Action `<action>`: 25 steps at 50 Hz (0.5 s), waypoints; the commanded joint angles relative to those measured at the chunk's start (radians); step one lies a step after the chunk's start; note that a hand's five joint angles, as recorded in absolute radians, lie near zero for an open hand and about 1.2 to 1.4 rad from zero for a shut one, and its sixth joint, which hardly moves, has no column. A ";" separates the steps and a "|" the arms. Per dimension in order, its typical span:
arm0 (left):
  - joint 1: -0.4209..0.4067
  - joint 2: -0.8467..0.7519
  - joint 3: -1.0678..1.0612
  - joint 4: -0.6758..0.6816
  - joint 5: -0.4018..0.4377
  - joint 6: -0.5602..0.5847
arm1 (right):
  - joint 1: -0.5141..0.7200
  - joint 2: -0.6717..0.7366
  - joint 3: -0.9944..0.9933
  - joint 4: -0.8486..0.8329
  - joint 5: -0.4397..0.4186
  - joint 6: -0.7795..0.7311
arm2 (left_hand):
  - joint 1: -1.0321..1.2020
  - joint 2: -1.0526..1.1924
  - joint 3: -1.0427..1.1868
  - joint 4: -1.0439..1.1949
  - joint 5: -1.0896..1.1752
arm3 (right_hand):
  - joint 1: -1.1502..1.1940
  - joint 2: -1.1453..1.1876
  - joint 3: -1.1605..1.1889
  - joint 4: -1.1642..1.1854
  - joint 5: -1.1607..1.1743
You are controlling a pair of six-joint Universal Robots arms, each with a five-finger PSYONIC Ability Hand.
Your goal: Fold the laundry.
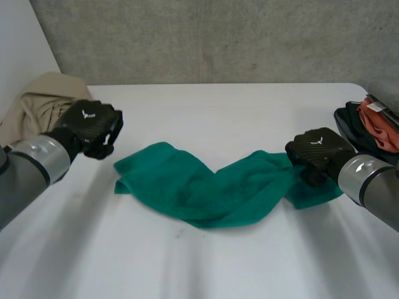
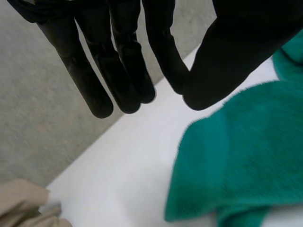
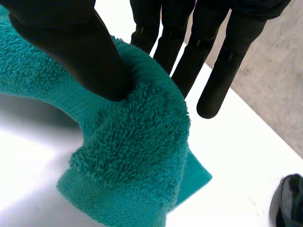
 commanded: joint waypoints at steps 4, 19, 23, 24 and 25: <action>0.011 -0.231 0.043 0.101 0.002 0.112 | -0.024 0.088 -0.008 -0.018 0.009 -0.034 | -0.985 -1.019 -1.013 -1.023 -0.974 | 0.293 0.225 0.215 0.203 0.225; 0.031 -0.497 0.345 -0.140 0.128 0.168 | -0.024 0.150 0.054 -0.089 0.012 -0.036 | -0.645 -0.679 -0.673 -0.683 -0.635 | 0.293 0.225 0.215 0.203 0.225; 0.025 -0.532 0.397 -0.160 0.150 0.142 | -0.024 0.159 0.063 -0.103 0.015 -0.036 | -0.536 -0.570 -0.564 -0.574 -0.526 | 0.293 0.225 0.215 0.203 0.225; 0.024 -0.537 0.405 -0.163 0.153 0.137 | -0.024 0.160 0.063 -0.104 0.015 -0.037 | -0.498 -0.532 -0.526 -0.536 -0.487 | 0.293 0.225 0.215 0.203 0.225; 0.024 -0.541 0.412 -0.168 0.156 0.132 | -0.024 0.162 0.063 -0.106 0.015 -0.037 | -0.454 -0.488 -0.482 -0.492 -0.443 | 0.293 0.225 0.215 0.203 0.225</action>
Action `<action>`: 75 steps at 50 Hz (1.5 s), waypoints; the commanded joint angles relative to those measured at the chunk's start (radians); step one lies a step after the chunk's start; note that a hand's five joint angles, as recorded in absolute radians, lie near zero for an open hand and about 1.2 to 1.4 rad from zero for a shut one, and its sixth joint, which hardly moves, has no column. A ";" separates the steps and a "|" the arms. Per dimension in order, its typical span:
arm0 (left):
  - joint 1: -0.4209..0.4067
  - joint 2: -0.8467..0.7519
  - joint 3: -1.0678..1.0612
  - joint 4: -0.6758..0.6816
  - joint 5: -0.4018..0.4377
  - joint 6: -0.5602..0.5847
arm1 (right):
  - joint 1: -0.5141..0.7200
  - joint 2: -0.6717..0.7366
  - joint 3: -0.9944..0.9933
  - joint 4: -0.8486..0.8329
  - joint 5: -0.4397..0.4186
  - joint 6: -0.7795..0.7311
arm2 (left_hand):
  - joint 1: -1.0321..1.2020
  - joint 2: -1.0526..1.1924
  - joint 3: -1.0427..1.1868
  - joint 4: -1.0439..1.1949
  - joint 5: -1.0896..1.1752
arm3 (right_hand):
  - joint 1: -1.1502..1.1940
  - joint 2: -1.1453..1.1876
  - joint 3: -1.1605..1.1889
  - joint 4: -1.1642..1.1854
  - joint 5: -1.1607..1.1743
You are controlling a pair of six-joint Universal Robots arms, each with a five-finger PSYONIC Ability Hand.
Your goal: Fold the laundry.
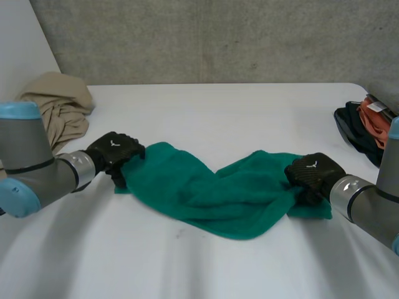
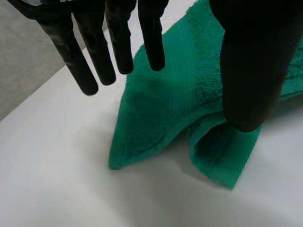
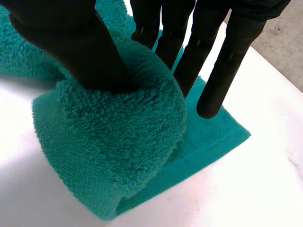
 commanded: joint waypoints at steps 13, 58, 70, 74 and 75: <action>-0.010 0.030 0.093 -0.091 0.040 -0.085 | 0.009 -0.003 -0.097 -0.002 0.000 -0.024 | 0.917 0.928 0.930 0.926 0.925 | 0.293 0.225 0.211 0.203 0.221; -0.071 0.409 -0.673 0.515 -0.214 -0.183 | -0.017 0.335 -0.510 0.158 -0.192 -0.158 | 0.917 0.928 0.930 0.926 0.925 | 0.293 0.225 0.211 0.203 0.221; -0.071 0.440 -0.657 0.509 -0.219 -0.192 | -0.031 0.241 -0.457 -0.011 -0.092 0.041 | 0.917 0.928 0.930 0.926 0.925 | -0.779 -0.847 -0.860 -0.869 -0.851; -0.070 0.477 -0.657 0.498 -0.222 -0.226 | -0.039 0.165 -0.368 -0.068 -0.089 0.051 | 0.917 0.928 0.930 0.926 0.925 | -0.852 -0.920 -0.934 -0.943 -0.924; -0.070 0.483 -0.659 0.497 -0.222 -0.232 | -0.042 0.150 -0.349 -0.066 -0.091 0.051 | 0.917 0.928 0.930 0.926 0.925 | -0.849 -0.917 -0.931 -0.940 -0.921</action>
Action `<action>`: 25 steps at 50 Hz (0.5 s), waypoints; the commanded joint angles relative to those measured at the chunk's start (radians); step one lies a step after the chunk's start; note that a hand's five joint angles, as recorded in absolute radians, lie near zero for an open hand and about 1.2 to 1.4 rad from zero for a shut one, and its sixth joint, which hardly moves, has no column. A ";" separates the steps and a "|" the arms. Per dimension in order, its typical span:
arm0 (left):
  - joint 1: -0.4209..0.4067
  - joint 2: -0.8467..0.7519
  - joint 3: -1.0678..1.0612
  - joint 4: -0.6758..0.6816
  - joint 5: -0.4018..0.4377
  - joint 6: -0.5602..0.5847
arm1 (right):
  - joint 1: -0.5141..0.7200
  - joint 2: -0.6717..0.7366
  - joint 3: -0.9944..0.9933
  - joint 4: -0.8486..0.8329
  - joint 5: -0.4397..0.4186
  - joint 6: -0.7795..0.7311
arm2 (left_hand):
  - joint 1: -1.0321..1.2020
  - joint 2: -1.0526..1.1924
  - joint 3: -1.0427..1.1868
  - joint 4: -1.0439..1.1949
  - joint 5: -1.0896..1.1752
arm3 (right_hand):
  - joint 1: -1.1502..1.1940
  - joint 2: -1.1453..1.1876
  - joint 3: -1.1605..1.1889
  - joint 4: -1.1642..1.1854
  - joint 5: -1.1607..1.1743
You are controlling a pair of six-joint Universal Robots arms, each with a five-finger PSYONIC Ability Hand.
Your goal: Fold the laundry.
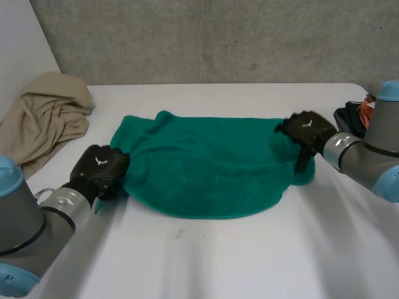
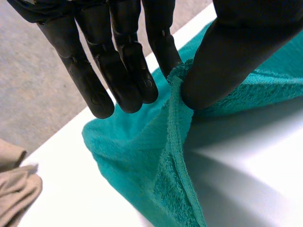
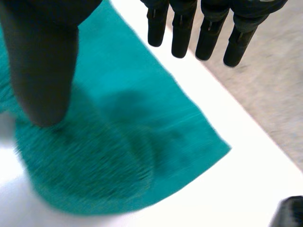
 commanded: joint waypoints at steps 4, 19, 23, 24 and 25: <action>0.009 0.081 0.007 -0.017 -0.002 -0.079 | -0.050 -0.211 0.217 -0.075 -0.005 0.070 | 0.249 0.200 0.207 0.197 0.244 | 0.048 0.048 0.052 0.055 0.071; 0.020 0.107 0.030 -0.045 0.001 -0.096 | -0.066 -0.391 0.537 0.151 -0.146 0.033 | 0.249 0.200 0.207 0.197 0.244 | 0.557 0.557 0.561 0.564 0.580; 0.020 0.107 0.031 -0.045 0.001 -0.096 | -0.011 -0.371 0.586 0.023 -0.144 0.075 | 0.249 0.200 0.207 0.197 0.244 | 0.396 0.395 0.399 0.403 0.419; 0.018 0.107 0.031 -0.045 0.001 -0.096 | 0.002 -0.362 0.593 -0.005 -0.139 0.088 | 0.249 0.200 0.207 0.197 0.244 | 0.357 0.357 0.361 0.364 0.380; 0.018 0.107 0.033 -0.045 0.001 -0.096 | 0.014 -0.353 0.596 -0.031 -0.131 0.094 | 0.249 0.200 0.207 0.197 0.244 | 0.322 0.322 0.326 0.329 0.345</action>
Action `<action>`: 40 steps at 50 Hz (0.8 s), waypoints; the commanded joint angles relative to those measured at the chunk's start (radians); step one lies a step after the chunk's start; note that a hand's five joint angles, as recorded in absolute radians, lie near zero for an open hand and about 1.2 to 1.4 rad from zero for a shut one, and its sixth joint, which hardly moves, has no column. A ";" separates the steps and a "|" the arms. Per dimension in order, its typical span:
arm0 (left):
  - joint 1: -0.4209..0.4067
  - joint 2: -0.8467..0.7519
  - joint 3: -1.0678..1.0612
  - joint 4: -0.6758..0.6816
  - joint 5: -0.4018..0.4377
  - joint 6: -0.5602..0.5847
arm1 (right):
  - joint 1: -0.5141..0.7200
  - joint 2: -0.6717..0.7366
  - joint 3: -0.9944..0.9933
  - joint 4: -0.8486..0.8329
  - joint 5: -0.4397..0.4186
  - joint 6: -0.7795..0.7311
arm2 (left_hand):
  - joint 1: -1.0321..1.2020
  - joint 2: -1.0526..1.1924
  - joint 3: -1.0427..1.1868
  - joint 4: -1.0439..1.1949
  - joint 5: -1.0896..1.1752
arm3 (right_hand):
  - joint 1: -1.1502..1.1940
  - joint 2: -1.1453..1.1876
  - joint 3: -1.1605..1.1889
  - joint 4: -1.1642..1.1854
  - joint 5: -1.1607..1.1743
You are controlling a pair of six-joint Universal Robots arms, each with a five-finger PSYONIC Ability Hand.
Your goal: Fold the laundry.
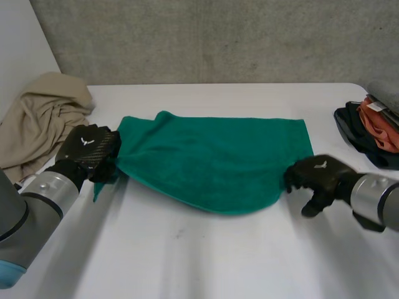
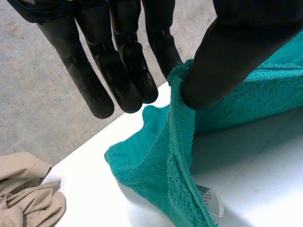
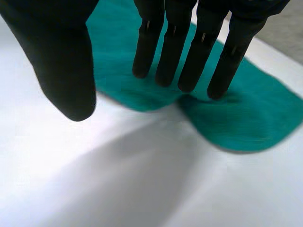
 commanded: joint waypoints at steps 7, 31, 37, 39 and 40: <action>-0.003 0.005 0.014 -0.003 -0.005 0.000 | 0.184 0.159 0.037 -0.332 0.096 0.083 | 0.249 0.200 0.207 0.197 0.244 | -0.116 -0.114 -0.113 -0.117 -0.114; 0.004 -0.007 0.025 0.002 0.000 0.000 | 0.222 0.409 -0.240 -0.366 0.185 -0.024 | 0.249 0.200 0.207 0.197 0.244 | 0.063 0.065 0.066 0.062 0.065; 0.007 -0.016 0.033 0.002 0.000 0.000 | 0.214 0.437 -0.283 -0.363 0.190 -0.058 | 0.249 0.200 0.207 0.197 0.244 | 0.048 0.050 0.051 0.047 0.051; 0.007 -0.021 0.037 0.003 0.000 0.000 | 0.211 0.446 -0.299 -0.365 0.191 -0.062 | 0.249 0.200 0.207 0.197 0.244 | 0.054 0.056 0.057 0.053 0.057; 0.007 -0.022 0.037 0.003 0.000 0.000 | 0.210 0.447 -0.302 -0.366 0.191 -0.064 | 0.249 0.200 0.207 0.197 0.244 | 0.057 0.059 0.060 0.056 0.059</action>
